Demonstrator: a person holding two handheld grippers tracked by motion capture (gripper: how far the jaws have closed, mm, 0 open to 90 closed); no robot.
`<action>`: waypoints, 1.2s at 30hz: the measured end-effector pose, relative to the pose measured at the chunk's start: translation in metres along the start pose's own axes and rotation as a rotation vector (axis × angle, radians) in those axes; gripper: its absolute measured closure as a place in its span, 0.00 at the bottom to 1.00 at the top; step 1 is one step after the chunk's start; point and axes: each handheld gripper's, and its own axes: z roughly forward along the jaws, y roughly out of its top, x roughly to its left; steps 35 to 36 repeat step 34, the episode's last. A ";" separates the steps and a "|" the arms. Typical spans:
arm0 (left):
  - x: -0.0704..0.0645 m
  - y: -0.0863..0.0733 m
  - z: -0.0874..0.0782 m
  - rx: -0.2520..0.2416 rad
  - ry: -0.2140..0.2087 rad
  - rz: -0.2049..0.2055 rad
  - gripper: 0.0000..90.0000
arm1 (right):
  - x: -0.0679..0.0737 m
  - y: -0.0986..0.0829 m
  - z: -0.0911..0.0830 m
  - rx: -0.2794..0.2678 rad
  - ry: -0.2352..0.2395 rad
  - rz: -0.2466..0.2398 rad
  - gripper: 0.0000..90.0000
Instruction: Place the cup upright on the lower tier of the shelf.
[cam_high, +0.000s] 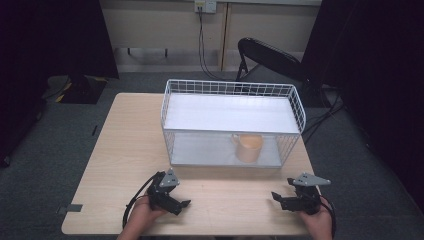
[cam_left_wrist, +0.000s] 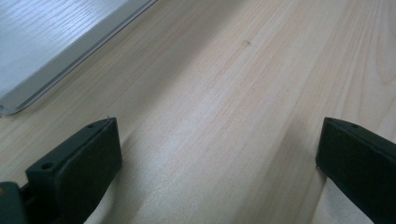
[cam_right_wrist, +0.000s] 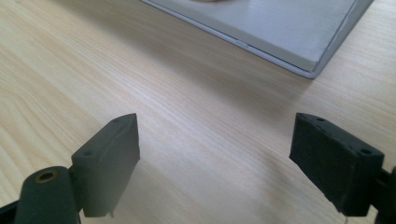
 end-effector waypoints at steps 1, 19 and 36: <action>0.000 0.000 0.000 0.000 0.000 0.000 0.00 | -0.001 -0.001 0.000 0.001 0.000 0.000 0.17; 0.000 0.000 0.000 0.000 0.000 0.000 0.00 | -0.008 -0.009 0.005 0.041 -0.022 -0.034 0.17; 0.000 0.000 0.000 0.000 0.002 -0.002 0.00 | -0.010 -0.010 0.006 0.047 0.003 -0.022 0.16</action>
